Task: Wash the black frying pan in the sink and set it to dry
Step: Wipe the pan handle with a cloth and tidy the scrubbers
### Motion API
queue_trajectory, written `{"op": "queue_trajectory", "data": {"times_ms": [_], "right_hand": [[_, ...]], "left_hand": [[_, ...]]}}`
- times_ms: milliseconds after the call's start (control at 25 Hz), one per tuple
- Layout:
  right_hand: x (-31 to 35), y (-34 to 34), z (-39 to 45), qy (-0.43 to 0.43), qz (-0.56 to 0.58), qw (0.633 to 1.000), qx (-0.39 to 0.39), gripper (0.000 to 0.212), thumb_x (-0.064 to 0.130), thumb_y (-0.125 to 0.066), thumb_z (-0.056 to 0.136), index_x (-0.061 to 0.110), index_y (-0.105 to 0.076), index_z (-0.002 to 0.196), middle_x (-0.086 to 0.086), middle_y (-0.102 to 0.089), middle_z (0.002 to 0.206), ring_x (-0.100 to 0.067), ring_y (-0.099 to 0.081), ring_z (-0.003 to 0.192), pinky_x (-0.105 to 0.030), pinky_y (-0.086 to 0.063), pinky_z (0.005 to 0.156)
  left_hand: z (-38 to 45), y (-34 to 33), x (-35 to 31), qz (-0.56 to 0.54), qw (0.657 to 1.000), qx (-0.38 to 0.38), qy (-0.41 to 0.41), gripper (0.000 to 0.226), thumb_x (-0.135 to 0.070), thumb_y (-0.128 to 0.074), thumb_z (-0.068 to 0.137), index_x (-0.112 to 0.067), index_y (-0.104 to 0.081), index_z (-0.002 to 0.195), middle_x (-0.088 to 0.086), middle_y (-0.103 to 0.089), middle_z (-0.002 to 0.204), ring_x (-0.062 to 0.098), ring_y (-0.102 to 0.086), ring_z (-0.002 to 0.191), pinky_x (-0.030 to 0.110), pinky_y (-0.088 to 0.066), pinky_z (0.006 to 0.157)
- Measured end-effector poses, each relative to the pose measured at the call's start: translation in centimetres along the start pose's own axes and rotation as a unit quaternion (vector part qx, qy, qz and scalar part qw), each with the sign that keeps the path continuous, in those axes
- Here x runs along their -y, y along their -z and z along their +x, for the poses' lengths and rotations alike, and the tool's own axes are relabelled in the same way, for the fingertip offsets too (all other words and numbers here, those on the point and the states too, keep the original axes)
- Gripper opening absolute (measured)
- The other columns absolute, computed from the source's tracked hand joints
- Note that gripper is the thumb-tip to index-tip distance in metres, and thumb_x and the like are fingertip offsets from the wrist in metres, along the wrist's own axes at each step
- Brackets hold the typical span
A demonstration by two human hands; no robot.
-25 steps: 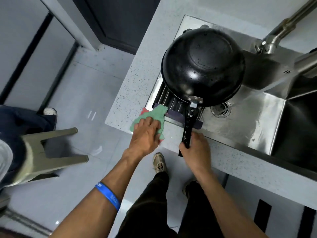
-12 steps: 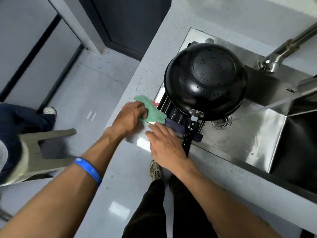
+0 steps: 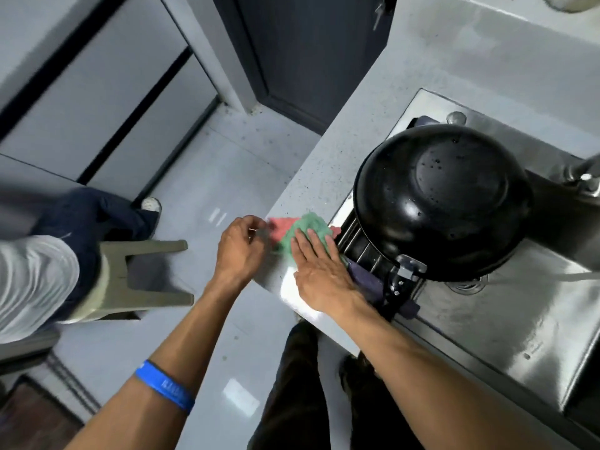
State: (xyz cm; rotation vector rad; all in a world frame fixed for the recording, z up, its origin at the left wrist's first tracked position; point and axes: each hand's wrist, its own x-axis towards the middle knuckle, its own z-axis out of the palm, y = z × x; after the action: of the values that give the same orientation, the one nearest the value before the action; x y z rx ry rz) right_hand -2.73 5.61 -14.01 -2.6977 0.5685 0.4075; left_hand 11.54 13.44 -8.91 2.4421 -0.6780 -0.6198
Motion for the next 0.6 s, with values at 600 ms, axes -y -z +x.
{"op": "queue_trajectory", "data": {"times_ms": [600], "right_hand": [[-6.3, 6.9, 13.4, -0.191, 0.059, 0.979, 0.049, 0.065, 0.049, -0.014, 0.106, 0.023, 0.018, 0.158, 0.004, 0.028, 0.164, -0.020, 0.027, 0.151, -0.045, 0.019, 0.121]], "left_hand": [[14.1, -1.7, -7.0, -0.017, 0.995, 0.100, -0.008, 0.035, -0.002, -0.052, 0.081, -0.019, -0.065, 0.107, -0.002, -0.065, 0.112, 0.016, -0.060, 0.094, 0.024, -0.045, 0.086]]}}
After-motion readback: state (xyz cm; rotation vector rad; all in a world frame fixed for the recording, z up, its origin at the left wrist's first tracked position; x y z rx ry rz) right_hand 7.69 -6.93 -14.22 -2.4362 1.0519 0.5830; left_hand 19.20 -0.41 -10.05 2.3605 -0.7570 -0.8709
